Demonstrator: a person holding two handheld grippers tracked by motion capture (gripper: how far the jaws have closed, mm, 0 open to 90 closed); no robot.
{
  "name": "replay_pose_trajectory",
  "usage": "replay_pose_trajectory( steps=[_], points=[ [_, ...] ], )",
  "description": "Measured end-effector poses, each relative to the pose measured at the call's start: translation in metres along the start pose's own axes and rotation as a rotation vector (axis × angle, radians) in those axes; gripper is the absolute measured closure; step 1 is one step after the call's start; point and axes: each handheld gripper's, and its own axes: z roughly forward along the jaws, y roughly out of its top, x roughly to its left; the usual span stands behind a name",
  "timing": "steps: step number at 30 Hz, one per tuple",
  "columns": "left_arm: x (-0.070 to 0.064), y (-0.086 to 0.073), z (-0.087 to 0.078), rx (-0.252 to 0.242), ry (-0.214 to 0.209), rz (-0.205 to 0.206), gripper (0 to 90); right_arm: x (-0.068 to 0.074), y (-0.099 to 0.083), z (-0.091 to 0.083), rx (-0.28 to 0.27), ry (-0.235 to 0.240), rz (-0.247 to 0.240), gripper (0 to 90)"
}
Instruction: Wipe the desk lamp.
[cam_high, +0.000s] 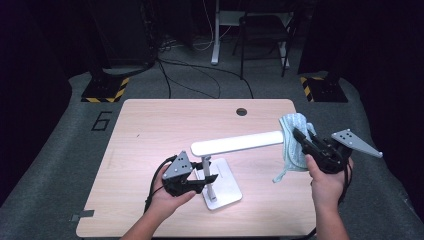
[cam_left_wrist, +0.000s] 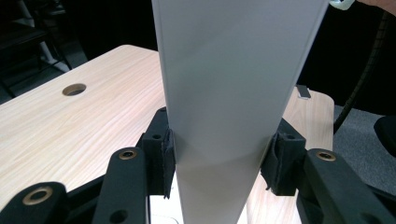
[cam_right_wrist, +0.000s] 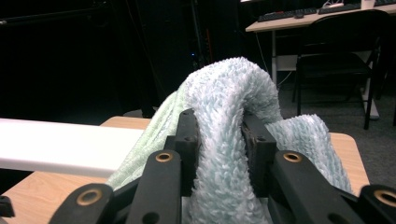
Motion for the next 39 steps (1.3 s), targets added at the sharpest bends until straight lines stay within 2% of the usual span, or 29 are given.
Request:
replay_pose_trajectory(
  steps=[5,7,8,13,19,26,30,35,39],
  points=[
    [0.011,-0.006,-0.015,-0.002,-0.002,-0.006,52.7,-0.003,-0.007,0.001,0.018,-0.004,0.012,72.1],
    [0.015,-0.008,-0.020,-0.003,-0.001,0.006,52.7,-0.002,-0.011,0.002,0.019,0.004,0.020,72.1],
    [0.016,-0.009,-0.021,-0.006,-0.004,-0.008,52.7,-0.002,-0.013,0.002,0.025,0.003,0.018,72.1],
    [0.017,-0.012,-0.022,-0.022,-0.010,-0.008,52.6,0.000,-0.024,0.004,0.031,0.015,0.034,72.0],
    [0.017,-0.013,-0.021,-0.033,-0.018,-0.008,52.5,0.002,-0.041,0.002,0.031,0.014,0.009,71.7],
    [0.017,-0.014,-0.020,-0.046,-0.013,-0.011,52.4,0.001,-0.075,0.001,0.036,-0.003,-0.007,71.0],
    [0.017,-0.014,-0.020,-0.046,-0.013,-0.013,52.3,0.000,-0.097,0.000,0.041,-0.010,-0.050,69.7],
    [0.016,-0.015,-0.020,-0.048,-0.015,-0.023,52.3,-0.004,-0.126,-0.003,0.069,-0.044,-0.076,69.2],
    [0.016,-0.015,-0.020,-0.047,-0.014,-0.024,52.2,-0.008,-0.151,0.000,0.120,-0.043,-0.076,68.9]
  ],
)
